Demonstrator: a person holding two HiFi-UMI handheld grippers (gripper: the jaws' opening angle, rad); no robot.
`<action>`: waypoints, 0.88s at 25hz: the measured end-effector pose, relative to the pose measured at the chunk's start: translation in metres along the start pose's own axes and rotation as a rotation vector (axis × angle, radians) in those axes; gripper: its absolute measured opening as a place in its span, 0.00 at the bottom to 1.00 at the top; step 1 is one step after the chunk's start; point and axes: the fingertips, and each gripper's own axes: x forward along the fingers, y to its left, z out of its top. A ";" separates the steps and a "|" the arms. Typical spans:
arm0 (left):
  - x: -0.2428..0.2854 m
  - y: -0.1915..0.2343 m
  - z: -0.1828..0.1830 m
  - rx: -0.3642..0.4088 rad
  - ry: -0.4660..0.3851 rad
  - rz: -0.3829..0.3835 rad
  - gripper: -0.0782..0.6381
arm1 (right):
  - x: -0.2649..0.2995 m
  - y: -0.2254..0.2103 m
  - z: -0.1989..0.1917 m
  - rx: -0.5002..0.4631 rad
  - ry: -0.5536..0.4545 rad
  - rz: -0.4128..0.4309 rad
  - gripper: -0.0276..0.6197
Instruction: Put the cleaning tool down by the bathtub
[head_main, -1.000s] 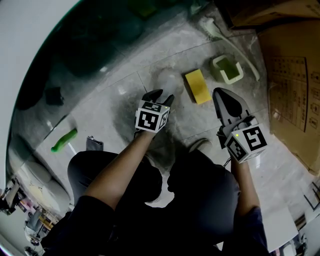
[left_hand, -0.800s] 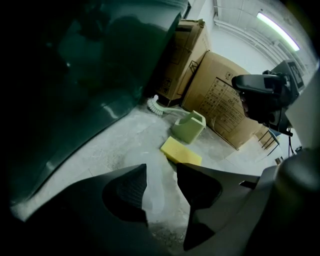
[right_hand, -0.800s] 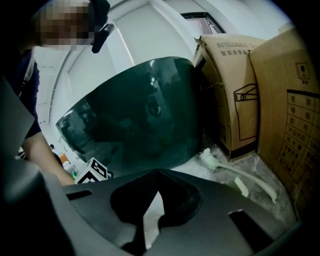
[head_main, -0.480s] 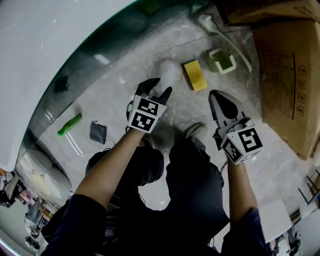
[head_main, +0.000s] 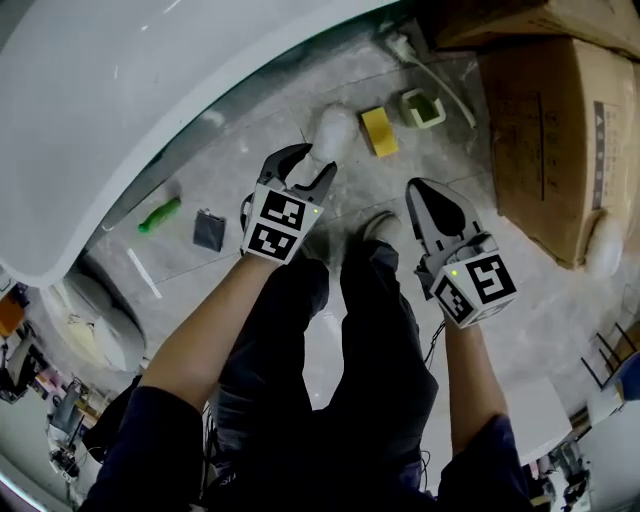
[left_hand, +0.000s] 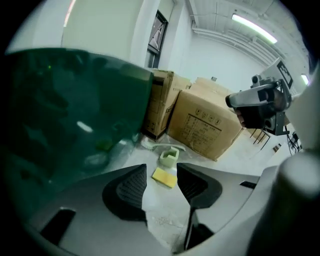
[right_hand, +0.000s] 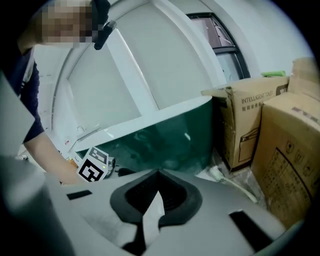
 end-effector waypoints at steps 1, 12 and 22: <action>-0.016 -0.004 0.013 0.000 -0.016 0.002 0.40 | -0.008 0.007 0.013 -0.007 -0.005 0.000 0.05; -0.213 -0.041 0.144 0.007 -0.208 0.045 0.40 | -0.103 0.097 0.150 -0.080 -0.084 -0.013 0.05; -0.371 -0.080 0.211 0.021 -0.358 0.063 0.40 | -0.188 0.181 0.234 -0.153 -0.167 -0.030 0.05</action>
